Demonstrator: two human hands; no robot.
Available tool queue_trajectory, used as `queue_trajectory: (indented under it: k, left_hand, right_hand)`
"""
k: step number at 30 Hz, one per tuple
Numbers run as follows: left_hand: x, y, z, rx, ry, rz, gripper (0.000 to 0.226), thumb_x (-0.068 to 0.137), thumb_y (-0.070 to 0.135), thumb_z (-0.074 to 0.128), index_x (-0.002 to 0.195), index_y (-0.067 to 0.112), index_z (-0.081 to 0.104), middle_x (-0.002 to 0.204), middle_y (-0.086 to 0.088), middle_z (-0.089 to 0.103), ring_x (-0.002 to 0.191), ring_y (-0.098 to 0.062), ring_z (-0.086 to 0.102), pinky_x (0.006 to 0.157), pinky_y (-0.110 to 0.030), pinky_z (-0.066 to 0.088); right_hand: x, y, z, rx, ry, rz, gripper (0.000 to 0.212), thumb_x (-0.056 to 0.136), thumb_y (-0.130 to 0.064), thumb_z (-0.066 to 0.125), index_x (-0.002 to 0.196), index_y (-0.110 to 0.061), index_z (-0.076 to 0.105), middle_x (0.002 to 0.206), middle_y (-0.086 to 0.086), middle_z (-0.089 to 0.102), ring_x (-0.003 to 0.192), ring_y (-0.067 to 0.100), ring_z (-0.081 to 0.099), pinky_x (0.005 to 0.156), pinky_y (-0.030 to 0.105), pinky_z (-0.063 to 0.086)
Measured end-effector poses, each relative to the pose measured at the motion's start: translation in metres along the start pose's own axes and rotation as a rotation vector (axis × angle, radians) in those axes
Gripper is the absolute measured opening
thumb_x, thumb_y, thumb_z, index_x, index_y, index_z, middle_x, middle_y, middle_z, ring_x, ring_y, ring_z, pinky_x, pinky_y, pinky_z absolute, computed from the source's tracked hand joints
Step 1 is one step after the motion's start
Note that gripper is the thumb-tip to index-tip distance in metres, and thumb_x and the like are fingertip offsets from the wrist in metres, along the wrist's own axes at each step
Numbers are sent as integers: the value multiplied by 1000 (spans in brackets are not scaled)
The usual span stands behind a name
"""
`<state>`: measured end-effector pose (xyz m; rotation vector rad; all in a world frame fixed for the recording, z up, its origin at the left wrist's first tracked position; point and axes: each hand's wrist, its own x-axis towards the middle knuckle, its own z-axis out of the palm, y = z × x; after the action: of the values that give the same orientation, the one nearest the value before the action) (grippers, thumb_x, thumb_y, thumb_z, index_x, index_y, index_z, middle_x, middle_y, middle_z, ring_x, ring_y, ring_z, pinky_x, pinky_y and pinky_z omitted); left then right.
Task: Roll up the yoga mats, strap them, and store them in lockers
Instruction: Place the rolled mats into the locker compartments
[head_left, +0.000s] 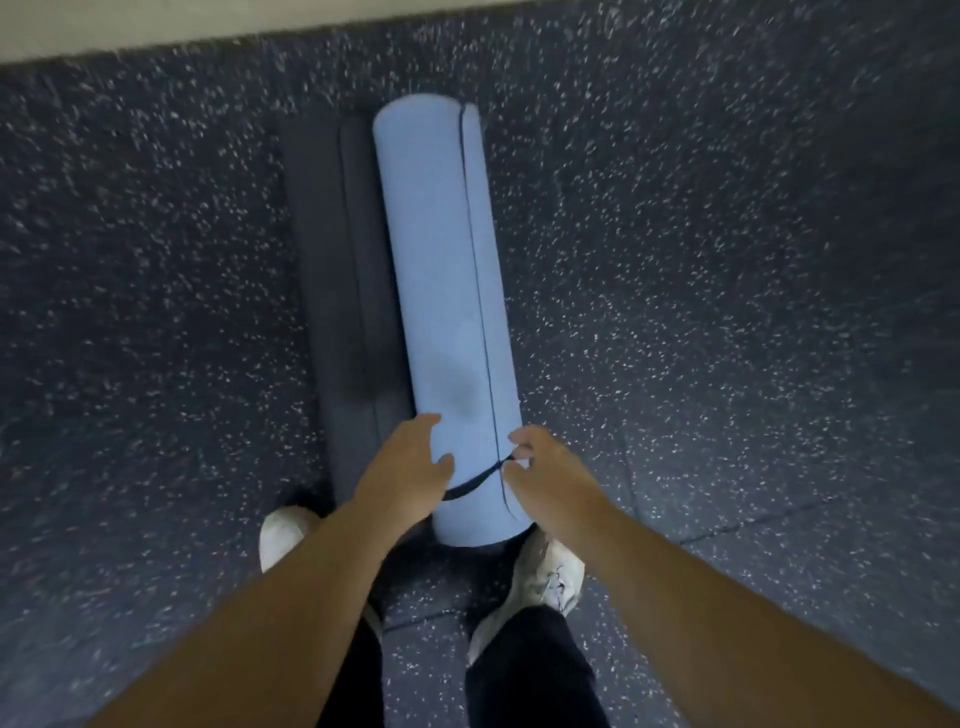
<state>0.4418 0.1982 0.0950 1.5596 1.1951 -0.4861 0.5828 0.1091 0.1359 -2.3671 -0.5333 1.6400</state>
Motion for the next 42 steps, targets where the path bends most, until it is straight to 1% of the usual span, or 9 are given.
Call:
queue_trajectory:
  k: [3,7,13,18,22,27,32,36,42]
  left_hand:
    - [52,-10,26,-38,49,-83,57,99,26,47,150,15,23,151,-5,30,123,-23,48,86,-25,42]
    - [89,-16,49,-149,189,-122,71,93,30,54,151,13,17,149,-9,32,132,-29,37,105,-43,39]
    - [100,-12,63,-241,411,-3,70,93,31,58,150,20,20,136,3,42,129,-19,26,103,-37,37]
    - [136,1,55,-410,233,-79,105,78,44,74,153,23,4,154,-4,22,139,-26,27,111,-47,34]
    - [158,15,48,-503,28,-67,130,66,42,84,150,29,-13,143,6,34,123,-16,43,103,-42,42]
    - [169,22,51,-494,60,-22,130,66,32,85,146,38,-17,142,1,32,123,-21,42,101,-48,44]
    - [141,22,38,-499,108,114,131,60,32,83,144,45,-16,145,1,26,124,-18,41,99,-46,46]
    - [96,37,-4,-446,175,222,130,70,23,83,145,43,-22,149,7,18,120,-9,32,95,-34,42]
    - [-4,95,-104,-371,433,400,124,75,24,80,148,39,-19,154,11,12,113,7,24,83,-12,35]
  right_hand:
    - [52,29,9,-78,-15,0,39,96,-20,45,134,-23,42,132,-1,50,94,17,57,71,27,46]
    - [97,46,16,-153,29,-84,40,93,-22,51,133,-18,43,131,4,49,103,20,56,87,41,51]
    - [139,58,12,52,80,-117,93,77,-44,74,148,-19,19,146,0,35,128,20,44,102,41,43]
    - [162,69,0,94,54,-40,121,63,-48,83,152,-24,5,154,1,24,136,23,36,106,41,40]
    - [175,69,-4,154,39,-15,147,33,-64,82,151,-26,4,154,0,23,135,22,37,104,42,42]
    - [185,67,0,211,88,-45,135,53,-40,90,150,-36,-4,150,-3,24,133,20,34,93,34,41]
    - [159,59,8,320,91,-119,128,39,-50,87,144,-43,14,135,-5,44,123,18,46,96,38,46]
    - [113,21,3,410,116,-252,103,53,-33,90,129,-51,23,133,-7,47,123,14,46,92,31,45]
    - [26,-88,-33,420,177,-491,119,48,-40,89,142,-47,17,142,-10,38,129,13,42,100,44,46]
